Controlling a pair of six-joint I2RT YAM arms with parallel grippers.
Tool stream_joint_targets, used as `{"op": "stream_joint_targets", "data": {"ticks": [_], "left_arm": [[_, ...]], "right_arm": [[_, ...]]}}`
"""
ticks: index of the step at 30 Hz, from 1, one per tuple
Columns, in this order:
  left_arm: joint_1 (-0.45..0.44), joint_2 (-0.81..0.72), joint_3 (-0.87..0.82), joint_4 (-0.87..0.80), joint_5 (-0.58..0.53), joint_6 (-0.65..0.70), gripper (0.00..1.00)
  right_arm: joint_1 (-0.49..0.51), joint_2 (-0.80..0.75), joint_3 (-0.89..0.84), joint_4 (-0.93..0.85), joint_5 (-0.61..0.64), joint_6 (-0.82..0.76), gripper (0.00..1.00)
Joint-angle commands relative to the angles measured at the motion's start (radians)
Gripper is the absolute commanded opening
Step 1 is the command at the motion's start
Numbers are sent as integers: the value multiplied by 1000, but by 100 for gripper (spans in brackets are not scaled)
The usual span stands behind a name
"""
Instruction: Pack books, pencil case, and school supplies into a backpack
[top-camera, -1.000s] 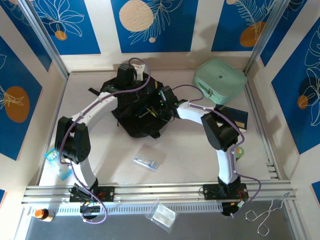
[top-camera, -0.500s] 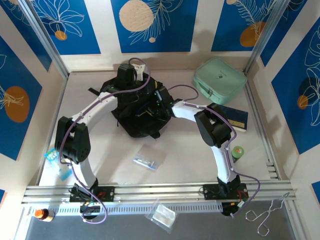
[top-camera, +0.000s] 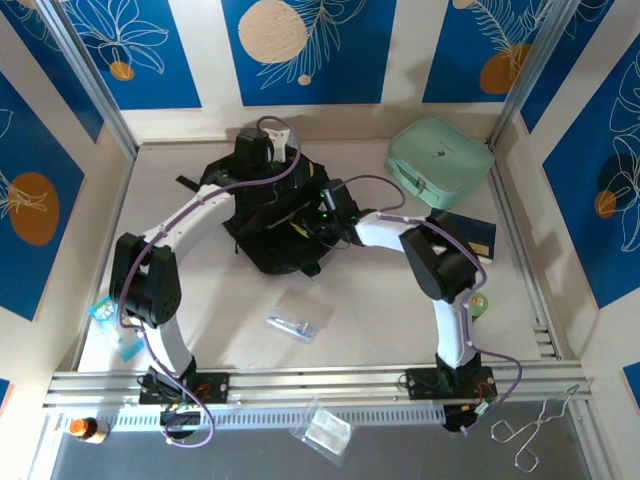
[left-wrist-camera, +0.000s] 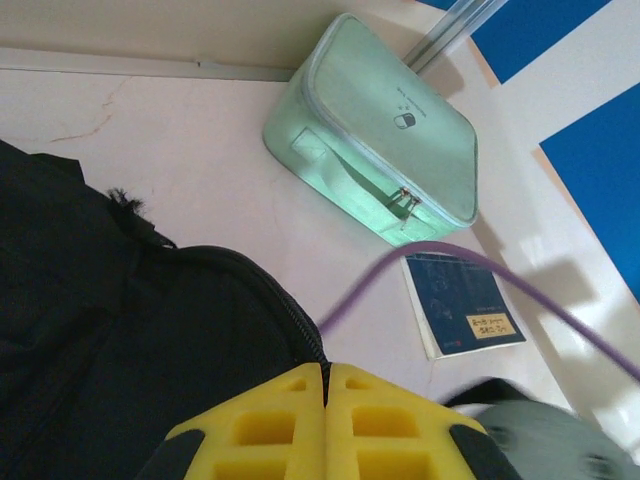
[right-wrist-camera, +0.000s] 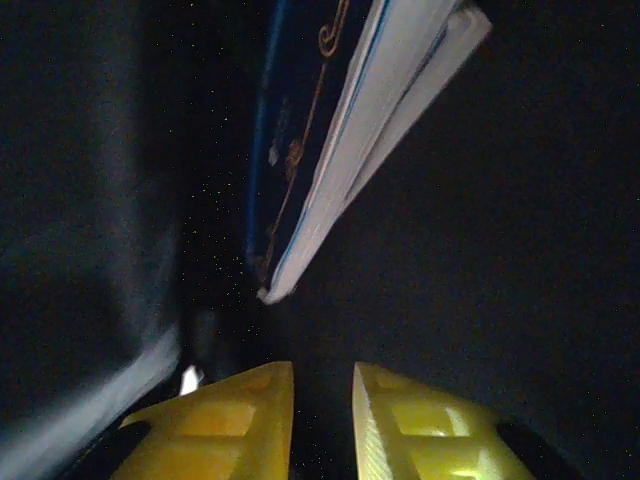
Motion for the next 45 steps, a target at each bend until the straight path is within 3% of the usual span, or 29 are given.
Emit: {"op": "stream_joint_targets", "data": {"ticks": [1, 6, 11, 13, 16, 19, 22, 27, 36, 45], "left_arm": [[-6, -16, -20, 32, -1, 17, 0], [-6, -22, -50, 49, 24, 3, 0], [-6, -35, -94, 28, 61, 1, 2], [-6, -47, -125, 32, 76, -1, 13], [0, -71, -158, 17, 89, 8, 42], [20, -102, -195, 8, 40, 0, 57], [43, -119, -250, 5, -46, -22, 65], [75, -80, -316, -55, -180, -80, 66], [194, 50, -366, 3, -119, -206, 65], [262, 48, -326, -48, -137, -153, 66]], "right_arm": [[-20, -154, -101, 31, -12, -9, 25], [-57, -321, -256, -51, 81, -41, 27], [-145, -497, -346, -225, 235, -125, 36], [-190, -559, -365, -293, 295, -166, 43], [-271, -620, -376, -373, 336, -224, 52], [-362, -650, -379, -415, 321, -271, 58], [-440, -658, -374, -445, 309, -311, 62], [-554, -601, -321, -498, 242, -378, 66], [-630, -405, -182, -559, 222, -458, 67], [-631, -265, -123, -539, 288, -454, 67]]}}
